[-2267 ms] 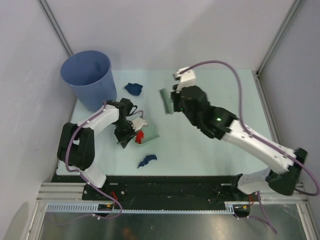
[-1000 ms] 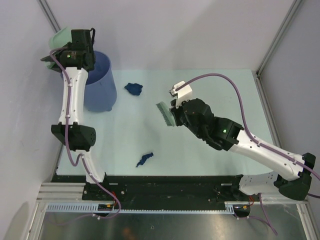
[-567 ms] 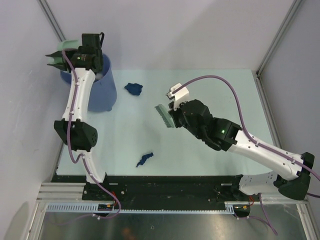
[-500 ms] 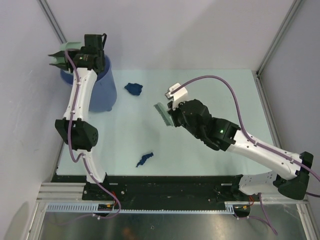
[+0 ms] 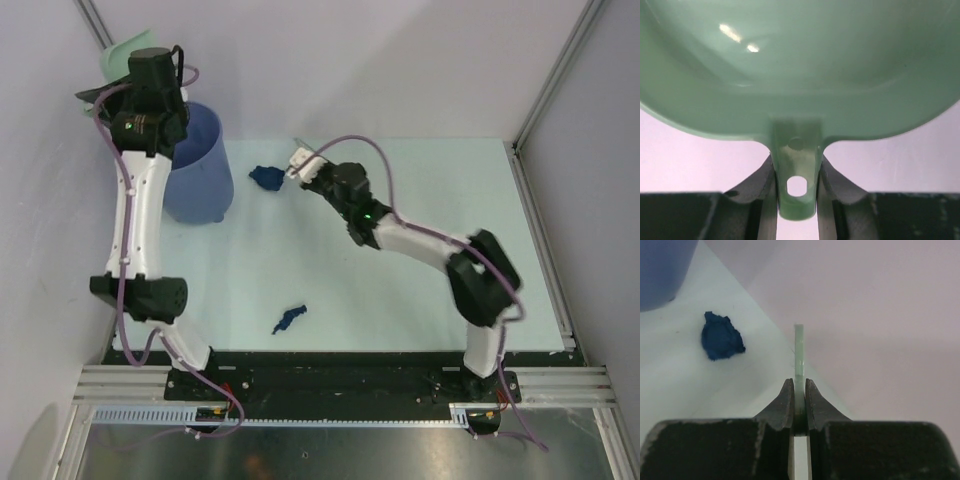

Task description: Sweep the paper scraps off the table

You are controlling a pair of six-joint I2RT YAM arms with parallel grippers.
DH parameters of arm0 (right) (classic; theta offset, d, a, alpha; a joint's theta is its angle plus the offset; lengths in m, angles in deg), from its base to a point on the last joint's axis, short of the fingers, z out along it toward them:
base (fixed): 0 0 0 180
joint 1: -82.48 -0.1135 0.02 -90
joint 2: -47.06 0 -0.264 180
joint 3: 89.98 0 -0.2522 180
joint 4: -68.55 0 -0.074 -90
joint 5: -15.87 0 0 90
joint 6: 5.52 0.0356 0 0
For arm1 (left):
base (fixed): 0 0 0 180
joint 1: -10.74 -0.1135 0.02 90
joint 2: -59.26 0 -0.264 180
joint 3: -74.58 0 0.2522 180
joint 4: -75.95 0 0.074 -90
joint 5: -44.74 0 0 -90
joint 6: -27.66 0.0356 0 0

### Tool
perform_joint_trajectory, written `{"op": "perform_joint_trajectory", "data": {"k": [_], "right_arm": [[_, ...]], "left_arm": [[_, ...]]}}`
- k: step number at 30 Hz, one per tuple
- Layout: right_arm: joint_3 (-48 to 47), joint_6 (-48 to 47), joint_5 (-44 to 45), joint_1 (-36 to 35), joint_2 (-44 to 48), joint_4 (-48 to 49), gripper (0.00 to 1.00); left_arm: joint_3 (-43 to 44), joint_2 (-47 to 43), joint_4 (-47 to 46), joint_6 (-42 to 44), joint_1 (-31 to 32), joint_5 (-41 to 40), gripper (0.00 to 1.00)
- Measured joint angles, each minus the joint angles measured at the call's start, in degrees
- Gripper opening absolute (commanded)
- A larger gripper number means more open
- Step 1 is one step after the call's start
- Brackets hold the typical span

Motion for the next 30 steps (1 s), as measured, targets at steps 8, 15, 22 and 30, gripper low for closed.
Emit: {"op": "perform_joint_trajectory", "data": {"k": [8,15,22,30], "right_arm": [[-29.49,-11.41,-14.23,1.42,-29.22,0.00,0.00],[-39.95,-22.73,-22.08,0.68,-37.62,-11.43,0.00],[-36.44,-36.72,-24.90,-0.22,-36.92,-23.61,0.00],[-6.56,-43.98,-18.38,-5.27,-15.87,-24.26,0.00]], "left_arm": [[-16.79,-12.81,0.33,-16.63,-2.12,13.64,0.00],[-26.45,-20.85,0.50,-26.21,-4.57,22.10,0.00],[-32.30,-26.18,0.63,-30.27,-4.61,25.51,0.00],[-38.27,-29.05,2.27,-34.47,-4.61,30.64,0.00]]}}
